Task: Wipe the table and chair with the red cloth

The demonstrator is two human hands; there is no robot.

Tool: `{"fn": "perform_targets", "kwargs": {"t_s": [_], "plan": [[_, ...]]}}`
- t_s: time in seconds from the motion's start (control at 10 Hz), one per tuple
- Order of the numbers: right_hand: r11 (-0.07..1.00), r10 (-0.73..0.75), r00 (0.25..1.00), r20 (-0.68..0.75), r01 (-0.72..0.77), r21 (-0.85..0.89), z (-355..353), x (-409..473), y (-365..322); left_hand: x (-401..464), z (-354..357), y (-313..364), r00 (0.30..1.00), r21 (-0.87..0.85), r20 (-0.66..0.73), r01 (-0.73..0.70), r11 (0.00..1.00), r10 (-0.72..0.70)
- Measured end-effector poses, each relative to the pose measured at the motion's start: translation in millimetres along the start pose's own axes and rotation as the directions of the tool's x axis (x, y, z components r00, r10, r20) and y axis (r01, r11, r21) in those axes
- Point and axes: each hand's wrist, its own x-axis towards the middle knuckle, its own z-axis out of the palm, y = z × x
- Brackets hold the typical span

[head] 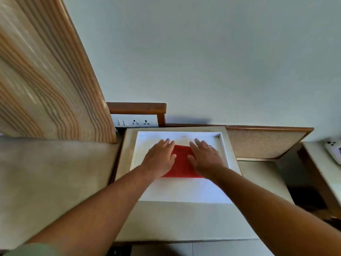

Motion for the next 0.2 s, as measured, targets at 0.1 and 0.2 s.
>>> {"fn": "perform_targets", "kwargs": {"t_s": [0.1, 0.2], "plan": [[0.997, -0.033, 0.999, 0.008, 0.033, -0.075, 39.5, -11.7, -8.3, -20.7, 45.3, 13.6, 0.999, 0.096, 0.009, 0.048, 0.994, -0.049], [0.997, -0.046, 0.998, -0.046, 0.043, -0.071, 46.0, -4.3, -6.1, -16.0, 50.3, 13.0, 0.995, 0.091, -0.058, 0.087, 0.992, -0.082]]}}
